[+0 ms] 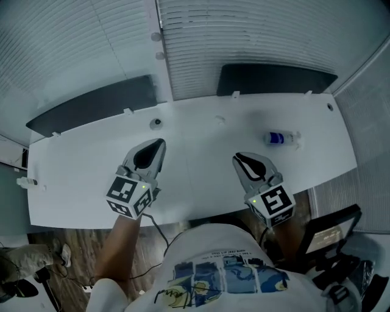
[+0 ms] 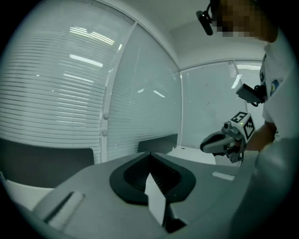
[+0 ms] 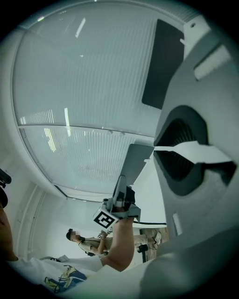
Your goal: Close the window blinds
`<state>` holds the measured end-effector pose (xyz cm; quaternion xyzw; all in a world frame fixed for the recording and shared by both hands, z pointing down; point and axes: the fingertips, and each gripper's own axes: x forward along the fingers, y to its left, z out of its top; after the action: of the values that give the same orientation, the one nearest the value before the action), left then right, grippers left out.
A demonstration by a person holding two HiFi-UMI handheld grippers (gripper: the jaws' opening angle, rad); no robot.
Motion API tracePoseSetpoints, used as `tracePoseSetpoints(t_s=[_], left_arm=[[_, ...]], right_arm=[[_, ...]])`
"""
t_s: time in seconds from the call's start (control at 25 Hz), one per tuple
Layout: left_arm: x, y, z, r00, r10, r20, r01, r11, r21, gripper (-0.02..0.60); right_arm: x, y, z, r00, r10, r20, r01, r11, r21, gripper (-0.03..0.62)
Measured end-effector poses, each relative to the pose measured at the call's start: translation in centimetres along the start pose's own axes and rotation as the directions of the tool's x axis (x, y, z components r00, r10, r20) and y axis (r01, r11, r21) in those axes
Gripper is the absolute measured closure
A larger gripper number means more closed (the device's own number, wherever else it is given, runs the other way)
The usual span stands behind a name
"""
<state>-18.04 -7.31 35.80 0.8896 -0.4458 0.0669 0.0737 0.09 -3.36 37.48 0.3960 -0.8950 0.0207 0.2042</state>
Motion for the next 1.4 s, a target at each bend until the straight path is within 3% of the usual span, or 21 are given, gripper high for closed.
tracePoseSetpoints(t_s=[0.32, 0.6, 1.0, 1.4], left_arm=[[-5.7, -6.6, -0.6, 0.996, -0.091, 0.0, 0.091, 0.994, 0.067, 0.577], [-12.5, -11.5, -1.7, 0.979, -0.204, -0.003, 0.204, 0.975, 0.093, 0.577], [-14.9, -12.7, -3.4, 0.974, -0.223, -0.042, 0.225, 0.973, 0.05, 0.578], [-15.1, -11.9, -4.1, 0.974, -0.214, -0.069, 0.218, 0.975, 0.041, 0.577]], right_arm=[[-3.0, 4.5, 0.4, 0.998, -0.035, 0.054, 0.035, 0.999, 0.011, 0.576], [-7.4, 10.4, 0.2, 0.992, -0.108, 0.065, 0.107, 0.994, 0.014, 0.576], [-8.2, 12.4, -0.1, 0.995, -0.077, 0.057, 0.075, 0.997, 0.029, 0.58], [-8.1, 13.0, -0.1, 0.996, -0.076, 0.053, 0.077, 0.997, -0.019, 0.586]])
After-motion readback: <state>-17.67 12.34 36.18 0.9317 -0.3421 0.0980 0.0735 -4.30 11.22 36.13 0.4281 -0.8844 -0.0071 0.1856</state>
